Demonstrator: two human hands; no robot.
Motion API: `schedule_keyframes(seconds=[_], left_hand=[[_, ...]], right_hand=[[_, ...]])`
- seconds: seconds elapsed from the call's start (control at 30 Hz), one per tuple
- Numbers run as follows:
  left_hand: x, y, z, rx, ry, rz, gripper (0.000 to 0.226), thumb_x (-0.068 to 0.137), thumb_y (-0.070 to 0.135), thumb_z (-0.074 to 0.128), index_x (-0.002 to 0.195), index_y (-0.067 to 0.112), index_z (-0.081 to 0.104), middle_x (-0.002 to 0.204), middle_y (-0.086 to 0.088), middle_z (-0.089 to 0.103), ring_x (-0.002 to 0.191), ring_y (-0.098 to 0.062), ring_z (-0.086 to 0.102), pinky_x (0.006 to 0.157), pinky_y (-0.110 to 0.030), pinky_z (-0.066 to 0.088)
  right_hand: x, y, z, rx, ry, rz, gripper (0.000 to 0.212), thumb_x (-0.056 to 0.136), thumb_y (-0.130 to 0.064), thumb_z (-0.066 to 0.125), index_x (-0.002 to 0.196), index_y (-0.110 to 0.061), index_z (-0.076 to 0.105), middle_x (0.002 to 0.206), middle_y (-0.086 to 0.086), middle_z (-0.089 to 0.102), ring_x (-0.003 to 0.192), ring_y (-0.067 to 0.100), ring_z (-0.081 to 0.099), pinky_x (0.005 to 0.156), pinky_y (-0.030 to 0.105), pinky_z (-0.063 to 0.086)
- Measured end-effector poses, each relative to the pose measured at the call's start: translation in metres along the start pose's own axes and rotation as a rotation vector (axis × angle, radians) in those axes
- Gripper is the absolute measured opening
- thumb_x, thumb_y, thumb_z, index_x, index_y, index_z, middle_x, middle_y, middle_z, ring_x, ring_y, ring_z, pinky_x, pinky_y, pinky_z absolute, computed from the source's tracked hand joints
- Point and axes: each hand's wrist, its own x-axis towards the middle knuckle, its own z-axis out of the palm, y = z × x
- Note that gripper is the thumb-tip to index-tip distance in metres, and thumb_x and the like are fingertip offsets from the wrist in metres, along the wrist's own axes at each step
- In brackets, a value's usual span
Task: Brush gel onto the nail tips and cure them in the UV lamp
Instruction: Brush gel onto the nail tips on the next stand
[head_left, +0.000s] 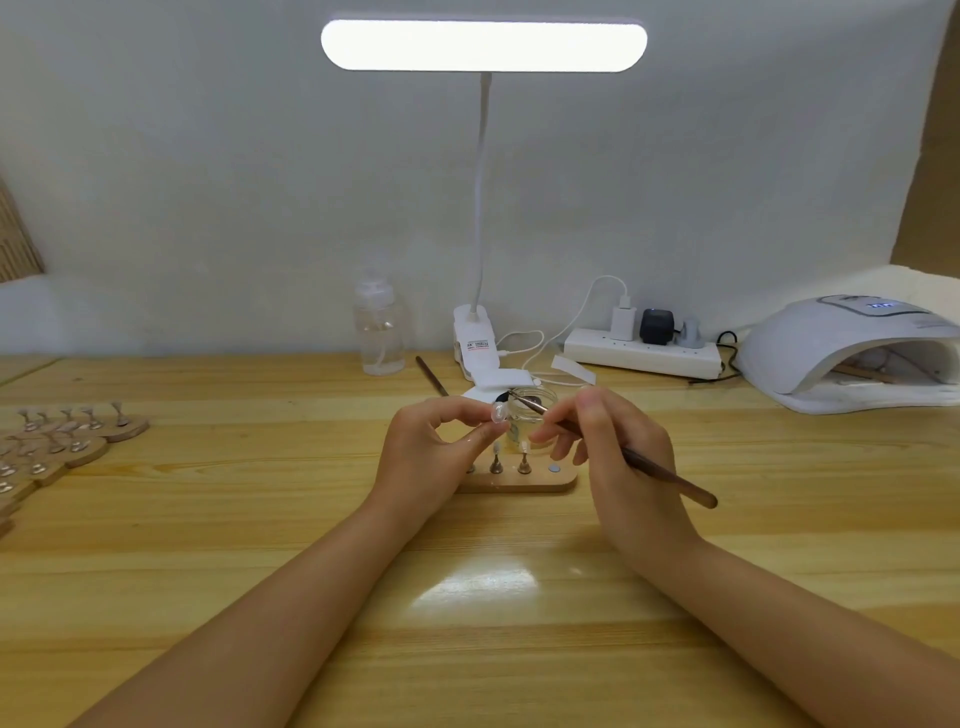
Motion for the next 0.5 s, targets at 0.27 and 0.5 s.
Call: schedule_keyframes(seconds=[0.27,0.5], left_hand=[[0.0003,-0.0018,0.0009,0.048,0.025,0.044,0.024,0.073,0.015,0.074,0.070,0.037,0.065,0.071,0.018,0.065,0.079,-0.002,0.060,0.075,-0.004,0.038],[0.0006,-0.0022,0.0005,0.081,0.033,0.074,0.022,0.074,0.006,0.073,0.073,0.027,0.068,0.075,0.012,0.066,0.079,-0.007,0.059,0.077,-0.014,0.043]], right_hand=[[-0.0009,0.0001,0.0015,-0.033,-0.022,-0.047,0.032,0.092,-0.027,0.040,0.069,-0.021,0.060,0.062,-0.003,0.064,0.061,0.000,0.058,0.056,0.007,0.041],[-0.0024,0.0029,0.0019,-0.058,-0.040,-0.079,0.034,0.089,-0.037,0.038,0.069,-0.021,0.060,0.061,-0.003,0.064,0.059,0.002,0.059,0.056,0.011,0.043]])
